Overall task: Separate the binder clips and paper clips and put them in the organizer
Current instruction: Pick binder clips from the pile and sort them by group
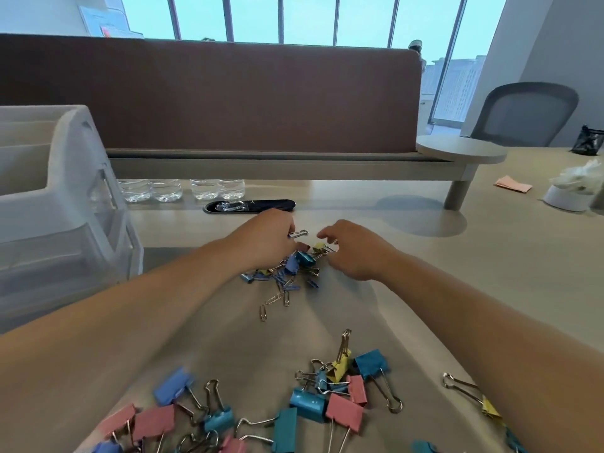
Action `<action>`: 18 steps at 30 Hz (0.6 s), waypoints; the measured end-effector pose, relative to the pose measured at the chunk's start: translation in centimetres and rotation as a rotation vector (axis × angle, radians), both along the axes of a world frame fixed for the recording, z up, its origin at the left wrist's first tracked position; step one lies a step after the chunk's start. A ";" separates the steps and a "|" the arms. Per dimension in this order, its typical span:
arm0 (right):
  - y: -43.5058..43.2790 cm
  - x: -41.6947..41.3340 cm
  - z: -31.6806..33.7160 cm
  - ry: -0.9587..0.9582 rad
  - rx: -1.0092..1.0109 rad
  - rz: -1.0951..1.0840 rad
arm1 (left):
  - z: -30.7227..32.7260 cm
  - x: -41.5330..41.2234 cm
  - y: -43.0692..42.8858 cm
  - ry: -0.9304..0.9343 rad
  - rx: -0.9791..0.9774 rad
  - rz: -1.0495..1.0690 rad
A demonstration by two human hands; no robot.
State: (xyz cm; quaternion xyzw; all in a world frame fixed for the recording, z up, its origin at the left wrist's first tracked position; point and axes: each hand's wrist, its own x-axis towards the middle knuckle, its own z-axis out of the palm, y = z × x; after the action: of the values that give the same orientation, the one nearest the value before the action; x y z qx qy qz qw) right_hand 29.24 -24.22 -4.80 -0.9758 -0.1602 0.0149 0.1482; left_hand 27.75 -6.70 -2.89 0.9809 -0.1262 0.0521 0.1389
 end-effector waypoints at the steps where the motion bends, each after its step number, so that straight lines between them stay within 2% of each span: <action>1: 0.5 0.3 -0.2 -0.006 -0.020 0.003 | -0.1 -0.1 0.4 -0.004 0.000 0.013; 9: 2.2 2.3 -0.8 -0.024 -0.120 0.013 | -0.7 0.0 3.1 0.039 0.036 0.078; 15: 1.6 2.1 -0.9 -0.036 -0.003 -0.026 | -0.7 -0.5 3.9 0.164 -0.001 0.127; 18: 1.5 1.7 -0.6 -0.072 0.049 -0.040 | -0.7 -1.0 4.1 0.165 0.018 0.122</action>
State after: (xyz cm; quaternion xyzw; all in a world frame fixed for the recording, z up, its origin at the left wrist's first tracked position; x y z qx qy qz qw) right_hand 30.97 -22.72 -5.41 -0.9748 -0.1460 -0.0271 0.1665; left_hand 26.79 -2.64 -3.61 0.9889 -0.0549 -0.0217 0.1364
